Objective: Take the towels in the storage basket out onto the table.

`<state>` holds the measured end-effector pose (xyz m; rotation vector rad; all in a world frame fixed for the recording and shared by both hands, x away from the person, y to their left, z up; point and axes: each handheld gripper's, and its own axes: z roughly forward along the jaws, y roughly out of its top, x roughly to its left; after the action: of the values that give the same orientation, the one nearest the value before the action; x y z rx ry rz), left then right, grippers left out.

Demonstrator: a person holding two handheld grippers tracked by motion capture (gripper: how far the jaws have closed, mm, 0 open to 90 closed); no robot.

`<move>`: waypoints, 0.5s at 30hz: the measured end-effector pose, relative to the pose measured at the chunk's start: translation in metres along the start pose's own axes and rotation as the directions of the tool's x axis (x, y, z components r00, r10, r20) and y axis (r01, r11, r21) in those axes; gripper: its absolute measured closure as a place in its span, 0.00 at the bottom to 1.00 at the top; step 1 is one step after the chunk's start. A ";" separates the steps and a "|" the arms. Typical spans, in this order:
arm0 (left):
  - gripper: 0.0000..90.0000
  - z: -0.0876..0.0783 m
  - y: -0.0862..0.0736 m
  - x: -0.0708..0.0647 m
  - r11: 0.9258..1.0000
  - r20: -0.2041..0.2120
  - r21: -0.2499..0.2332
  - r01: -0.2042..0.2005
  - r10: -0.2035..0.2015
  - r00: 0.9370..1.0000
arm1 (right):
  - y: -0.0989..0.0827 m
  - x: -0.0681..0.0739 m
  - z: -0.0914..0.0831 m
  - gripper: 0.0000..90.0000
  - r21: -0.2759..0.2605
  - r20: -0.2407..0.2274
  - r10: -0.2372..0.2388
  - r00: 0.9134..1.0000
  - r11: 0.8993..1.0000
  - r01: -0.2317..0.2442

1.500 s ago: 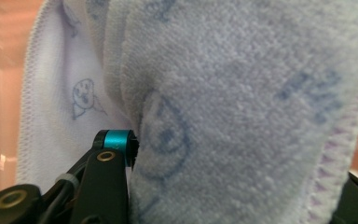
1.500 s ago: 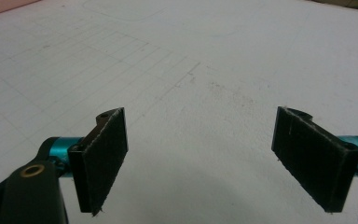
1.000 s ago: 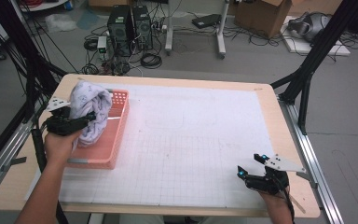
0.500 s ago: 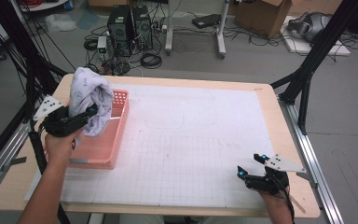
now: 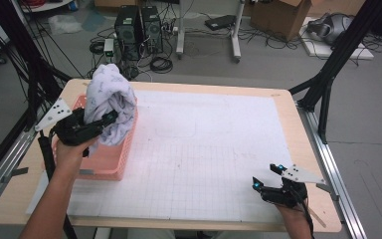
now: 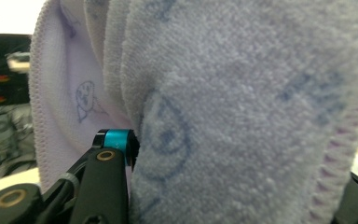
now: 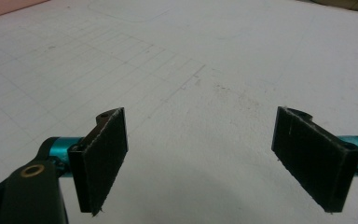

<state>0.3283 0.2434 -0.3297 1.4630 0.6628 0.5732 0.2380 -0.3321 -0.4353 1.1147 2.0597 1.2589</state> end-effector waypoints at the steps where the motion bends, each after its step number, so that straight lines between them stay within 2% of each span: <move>1: 0.58 0.004 0.002 -0.004 1.000 0.020 -0.001 -0.005 0.005 1.000 | 0.000 0.000 0.000 0.19 0.003 -0.001 0.002 1.000 1.000 -0.002; 8: 0.57 0.028 0.008 -0.029 0.999 0.091 0.031 -0.042 0.040 0.995 | 0.000 0.000 0.000 0.19 -0.001 -0.002 -0.002 1.000 1.000 0.002; 10: 0.57 0.031 0.008 -0.032 0.999 0.096 0.033 -0.043 0.040 0.995 | 0.000 -0.001 0.000 0.19 0.001 -0.001 -0.003 1.000 1.000 0.003; 13: 0.57 0.050 0.005 -0.048 0.998 0.138 0.046 -0.047 0.041 0.990 | 0.000 -0.001 -0.001 0.19 0.001 -0.003 0.004 1.000 1.000 -0.004; 15: 0.57 0.055 0.003 -0.051 0.997 0.148 0.055 -0.052 0.043 0.988 | 0.000 -0.001 -0.001 0.19 0.003 -0.002 0.005 1.000 1.000 -0.005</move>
<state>0.3317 0.1685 -0.3237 1.5631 0.5340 0.4805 0.2376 -0.3332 -0.4350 1.1208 2.0625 1.2607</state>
